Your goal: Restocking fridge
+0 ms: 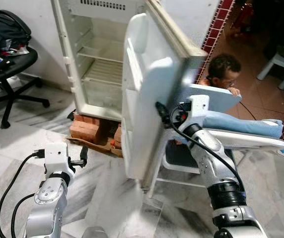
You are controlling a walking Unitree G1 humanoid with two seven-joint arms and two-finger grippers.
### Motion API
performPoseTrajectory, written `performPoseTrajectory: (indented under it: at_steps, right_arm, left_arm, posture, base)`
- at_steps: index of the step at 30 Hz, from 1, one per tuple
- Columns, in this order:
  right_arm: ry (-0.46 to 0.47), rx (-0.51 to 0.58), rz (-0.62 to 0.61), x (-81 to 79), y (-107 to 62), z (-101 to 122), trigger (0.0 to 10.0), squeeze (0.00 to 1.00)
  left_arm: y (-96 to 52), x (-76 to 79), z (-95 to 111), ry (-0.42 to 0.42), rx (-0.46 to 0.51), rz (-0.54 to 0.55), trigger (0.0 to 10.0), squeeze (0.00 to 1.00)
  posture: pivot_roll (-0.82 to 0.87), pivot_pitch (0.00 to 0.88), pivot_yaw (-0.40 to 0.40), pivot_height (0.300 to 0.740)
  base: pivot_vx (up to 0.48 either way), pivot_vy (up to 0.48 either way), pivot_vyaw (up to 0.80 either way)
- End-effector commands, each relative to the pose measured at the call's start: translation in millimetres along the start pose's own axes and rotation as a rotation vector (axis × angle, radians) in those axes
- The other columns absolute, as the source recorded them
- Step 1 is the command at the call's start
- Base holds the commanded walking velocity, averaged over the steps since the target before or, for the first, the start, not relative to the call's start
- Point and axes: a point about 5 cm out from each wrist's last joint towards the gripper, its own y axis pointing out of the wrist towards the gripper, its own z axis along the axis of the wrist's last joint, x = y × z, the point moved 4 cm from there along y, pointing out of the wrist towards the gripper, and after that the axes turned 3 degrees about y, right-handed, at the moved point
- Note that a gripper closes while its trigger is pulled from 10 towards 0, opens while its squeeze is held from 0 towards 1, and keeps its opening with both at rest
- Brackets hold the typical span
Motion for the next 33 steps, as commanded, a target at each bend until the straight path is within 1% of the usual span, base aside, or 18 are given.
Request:
performPoseTrajectory:
  at_steps: [1,3,5,7,8,9,10,11,13,14,16,18,20,22,25,26,28,33]
  right_arm:
    - [0.083,-0.036,0.42,-69.7,-3.3,7,10.0,0.0]
    - [0.117,-0.073,0.487,-75.4,-17.2,5,10.0,0.0]
    - [0.132,-0.11,0.493,-71.4,-26.1,0,10.0,0.0]
    - [0.038,-0.147,0.278,-30.3,-28.6,-17,10.0,0.0]
    - [0.038,-0.147,0.278,-30.3,-28.6,-17,10.0,0.0]
    - [-0.023,-0.153,0.16,-8.7,-28.7,-22,10.0,0.0]
    - [-0.056,-0.152,0.125,-2.3,-29.2,-23,10.0,0.0]
    - [-0.124,-0.126,-0.058,23.8,-31.6,-20,10.0,0.0]
    - [-0.151,-0.105,-0.159,37.3,-35.3,-17,10.0,0.0]
    - [-0.198,-0.095,-0.218,42.7,-41.4,-13,10.0,0.0]
    - [-0.231,-0.08,-0.286,48.9,-47.6,-10,10.0,0.0]
    - [-0.259,-0.043,-0.428,62.4,-62.0,-6,10.0,0.0]
    - [-0.303,-0.029,-0.473,66.0,-67.3,-7,10.0,0.0]
    - [-0.316,-0.026,-0.484,66.7,-68.5,-7,10.0,0.0]
    - [-0.295,0.008,-0.541,69.9,-72.2,-8,10.0,0.0]
    - [-0.325,0.019,-0.541,66.7,-70.9,-8,10.0,0.0]
    - [-0.345,0.024,-0.54,64.8,-70.1,-8,10.0,0.0]
    - [-0.326,0.035,-0.555,64.9,-69.6,-10,10.0,0.0]
  left_arm:
    - [-2.2,-0.8,-2,0.012,-0.015,0.001,10.0,0.0]
    - [-4.1,-3.0,-5,0.011,-0.023,0.007,10.0,0.0]
    - [-5.4,-3.8,-7,0.006,-0.028,0.01,10.0,0.0]
    - [-6.0,-2.9,-9,0.008,-0.034,0.006,10.0,0.0]
    - [-6.0,-2.9,-9,0.008,-0.034,0.006,10.0,0.0]
    - [-5.4,-1.6,-9,0.017,-0.037,-0.002,10.0,0.0]
    - [-5.2,-1.3,-9,0.02,-0.038,-0.004,10.0,0.0]
    - [-4.6,-0.8,-9,0.031,-0.039,-0.012,10.0,0.0]
    - [-4.2,-0.9,-9,0.035,-0.04,-0.015,10.0,0.0]
    - [-4.2,-1.2,-10,0.037,-0.043,-0.016,10.0,0.0]
    - [-4.2,-1.3,-9,0.042,-0.044,-0.019,10.0,0.0]
    - [-3.5,-0.1,-6,0.085,-0.025,-0.032,10.0,0.0]
    - [-3.4,1.0,-3,0.114,-0.009,-0.037,10.0,0.0]
    - [-3.3,1.3,-2,0.121,-0.006,-0.038,10.0,0.0]
    - [-1.7,3.1,2,0.163,0.011,-0.046,10.0,0.0]
    - [-0.8,4.2,5,0.172,0.02,-0.052,10.0,0.0]
    - [-0.5,4.7,6,0.172,0.023,-0.053,10.0,0.0]
    - [1.9,6.8,7,0.172,0.024,-0.07,10.0,0.0]
  posture:
    - [0.19,0.0,-0.083,0.74]
    - [0.19,0.0,-0.087,0.74]
    - [0.19,0.0,-0.087,0.74]
    - [0.18,0.0,-0.082,0.74]
    - [0.18,0.0,-0.082,0.74]
    - [0.17,0.0,-0.076,0.74]
    - [0.17,0.0,-0.076,0.74]
    - [0.16,0.0,-0.067,0.74]
    - [0.16,0.0,-0.067,0.74]
    - [0.16,0.0,-0.062,0.74]
    - [0.16,0.0,-0.062,0.74]
    - [0.15,0.0,-0.062,0.74]
    - [0.15,0.0,-0.061,0.74]
    - [0.15,0.0,-0.061,0.74]
    - [0.15,0.0,-0.058,0.74]
    - [0.14,0.0,-0.056,0.74]
    - [0.14,0.0,-0.056,0.74]
    - [0.14,0.0,-0.054,0.74]
  base:
    - [0.0,0.0,0.0]
    - [0.0,0.0,0.0]
    - [0.0,0.0,0.0]
    - [0.0,0.0,0.0]
    - [0.0,0.0,0.0]
    - [0.0,0.0,0.0]
    - [0.0,0.0,0.0]
    - [0.0,0.0,0.0]
    - [0.0,0.0,0.0]
    - [0.0,0.0,0.0]
    - [0.0,0.0,0.0]
    - [0.0,0.0,0.0]
    - [0.0,0.0,0.0]
    - [0.0,0.0,0.0]
    - [0.0,0.0,0.0]
    - [0.0,0.0,0.0]
    - [0.0,0.0,0.0]
    - [0.0,0.0,0.0]
